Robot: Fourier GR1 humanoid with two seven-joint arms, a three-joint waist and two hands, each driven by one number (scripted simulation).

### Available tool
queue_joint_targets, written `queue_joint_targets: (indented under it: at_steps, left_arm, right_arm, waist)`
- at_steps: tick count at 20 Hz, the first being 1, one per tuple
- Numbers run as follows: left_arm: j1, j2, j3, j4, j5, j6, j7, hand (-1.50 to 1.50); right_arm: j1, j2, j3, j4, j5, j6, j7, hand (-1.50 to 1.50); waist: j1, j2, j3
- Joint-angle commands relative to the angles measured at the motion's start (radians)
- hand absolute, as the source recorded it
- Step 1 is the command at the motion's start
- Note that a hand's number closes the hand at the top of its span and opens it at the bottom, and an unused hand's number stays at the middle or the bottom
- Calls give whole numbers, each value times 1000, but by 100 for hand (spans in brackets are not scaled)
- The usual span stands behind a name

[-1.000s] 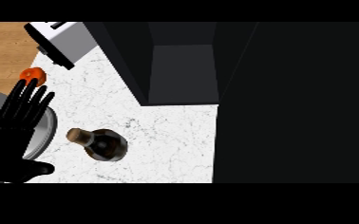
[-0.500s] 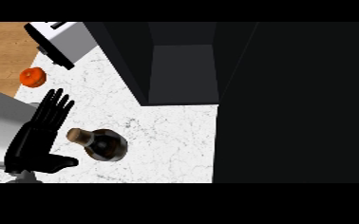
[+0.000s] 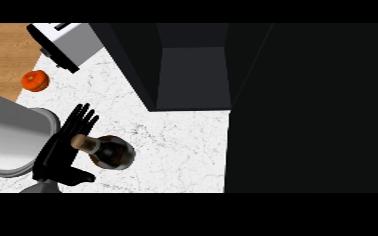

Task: Pick up the wine, place it into the cabinet and close the cabinet

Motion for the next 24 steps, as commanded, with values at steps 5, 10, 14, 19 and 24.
queue_joint_targets:
  at_steps: [5,10,14,19,24]
  left_arm:
    - [-100,51,20,317,-13,-129,-122,-150]
    - [-110,25,-12,419,-88,-125,-260,-150]
    - [-150,-11,-25,520,-124,-96,-358,-150]
    - [-241,-2,10,618,-79,-101,-337,-150]
    - [-253,-66,-21,640,-108,-73,-415,-150]
  right_arm:
    - [23,-9,-11,-147,-120,-8,94,-150]
    - [-33,19,5,-141,-100,-53,129,-150]
    - [25,-3,-17,-148,-120,-4,85,-150]
    - [-12,41,47,-138,-34,-55,83,-150]
    - [1,-8,-19,-124,-114,-11,86,-150]
  waist:
    - [0,1,0]
    - [5,1,-1]
    - [-2,1,-1]
    - [-1,2,-1]
    - [-2,2,-1]
